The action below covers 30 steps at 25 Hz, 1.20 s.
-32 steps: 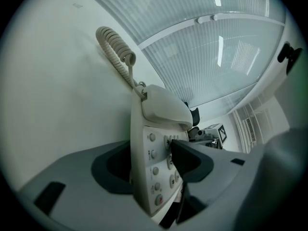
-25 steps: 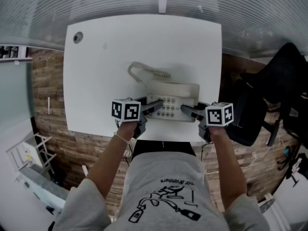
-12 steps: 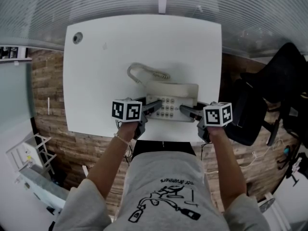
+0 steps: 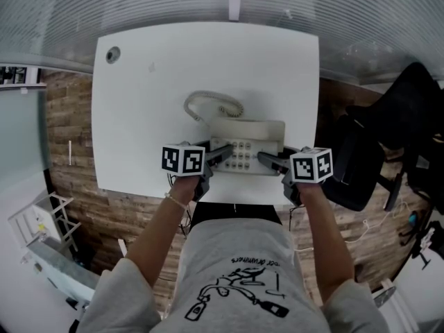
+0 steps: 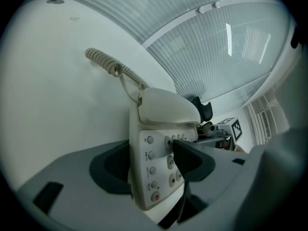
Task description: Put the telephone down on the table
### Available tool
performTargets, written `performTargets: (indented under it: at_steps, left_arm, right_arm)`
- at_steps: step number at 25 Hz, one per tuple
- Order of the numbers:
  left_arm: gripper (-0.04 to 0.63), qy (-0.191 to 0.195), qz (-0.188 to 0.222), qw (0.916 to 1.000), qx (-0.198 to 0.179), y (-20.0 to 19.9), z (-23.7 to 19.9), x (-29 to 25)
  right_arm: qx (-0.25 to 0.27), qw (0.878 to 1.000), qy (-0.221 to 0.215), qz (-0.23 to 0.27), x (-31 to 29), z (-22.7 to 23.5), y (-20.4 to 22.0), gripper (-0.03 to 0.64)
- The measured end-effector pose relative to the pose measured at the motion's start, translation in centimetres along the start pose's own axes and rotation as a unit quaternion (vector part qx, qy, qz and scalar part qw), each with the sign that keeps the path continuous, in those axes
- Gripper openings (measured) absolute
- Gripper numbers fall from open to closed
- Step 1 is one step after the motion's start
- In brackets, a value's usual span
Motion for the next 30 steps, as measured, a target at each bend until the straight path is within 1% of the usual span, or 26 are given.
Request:
performTargets:
  at_steps: [11, 19, 21, 23, 30]
  left_arm:
    - [0.265, -0.017, -0.002, 0.9998, -0.007, -0.01, -0.09, -0.01]
    - [0.270, -0.028, -0.014, 0.9995, -0.010, 0.08, -0.24, 0.01]
    - [0.278, -0.036, -0.020, 0.9990, -0.018, 0.16, -0.21, 0.00]
    - [0.316, -0.044, -0.024, 0.9984, -0.028, 0.26, 0.00, -0.07]
    - [0.335, -0.067, -0.032, 0.9962, -0.045, 0.48, 0.11, -0.26]
  right_arm:
    - [0.016, 1.000, 0.024, -0.002, 0.26, 0.08, -0.09, 0.284]
    - [0.022, 0.999, 0.035, -0.002, 0.27, 0.10, 0.09, 0.285]
    - [0.023, 0.999, 0.036, 0.000, 0.25, 0.11, 0.09, 0.285]
    - [0.022, 0.999, 0.037, 0.001, 0.31, 0.12, 0.13, 0.285]
    - [0.019, 0.999, 0.042, 0.004, 0.36, 0.26, 0.20, 0.285]
Point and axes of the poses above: the fingertips, and each gripper's own axes: x backward along the fingers, z to its right, y out of its underside, the point moved 2 cm from there along x, backward along the fingers, and after that the axes turned 8 degrees about -z, right-handed, at the moved point
